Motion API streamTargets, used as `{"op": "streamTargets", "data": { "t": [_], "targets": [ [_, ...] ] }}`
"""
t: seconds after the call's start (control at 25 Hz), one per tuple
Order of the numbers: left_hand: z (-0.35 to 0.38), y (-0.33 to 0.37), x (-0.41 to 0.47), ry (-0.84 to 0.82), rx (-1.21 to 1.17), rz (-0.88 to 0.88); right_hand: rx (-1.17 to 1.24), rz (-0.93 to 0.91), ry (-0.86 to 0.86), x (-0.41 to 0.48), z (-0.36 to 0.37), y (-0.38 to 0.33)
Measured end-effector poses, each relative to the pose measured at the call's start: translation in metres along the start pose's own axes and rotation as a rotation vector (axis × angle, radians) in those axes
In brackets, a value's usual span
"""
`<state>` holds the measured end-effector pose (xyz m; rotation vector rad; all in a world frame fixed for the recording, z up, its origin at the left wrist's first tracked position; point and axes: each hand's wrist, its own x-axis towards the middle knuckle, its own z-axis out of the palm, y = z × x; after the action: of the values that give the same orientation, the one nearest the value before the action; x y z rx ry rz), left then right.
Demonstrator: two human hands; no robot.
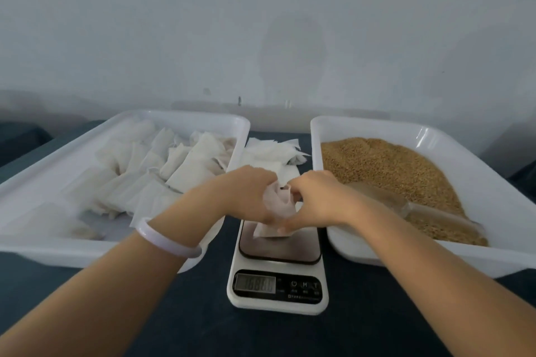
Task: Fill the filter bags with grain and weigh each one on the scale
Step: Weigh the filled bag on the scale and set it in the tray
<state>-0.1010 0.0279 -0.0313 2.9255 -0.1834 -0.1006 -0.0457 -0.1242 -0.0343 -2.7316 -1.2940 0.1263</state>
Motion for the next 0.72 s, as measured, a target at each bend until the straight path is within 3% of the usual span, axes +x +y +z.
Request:
{"op": "streamTargets", "data": {
  "t": [0.24, 0.72],
  "targets": [
    [-0.0002, -0.0043, -0.0039, 0.111, -0.172, -0.002, 0.354, 0.052, 0.066, -0.0055, 0.0073, 0.0044],
    [-0.0002, -0.0017, -0.0064, 0.121, -0.184, -0.027, 0.420, 0.066, 0.071, -0.0082, 0.0079, 0.0023]
  ]
}}
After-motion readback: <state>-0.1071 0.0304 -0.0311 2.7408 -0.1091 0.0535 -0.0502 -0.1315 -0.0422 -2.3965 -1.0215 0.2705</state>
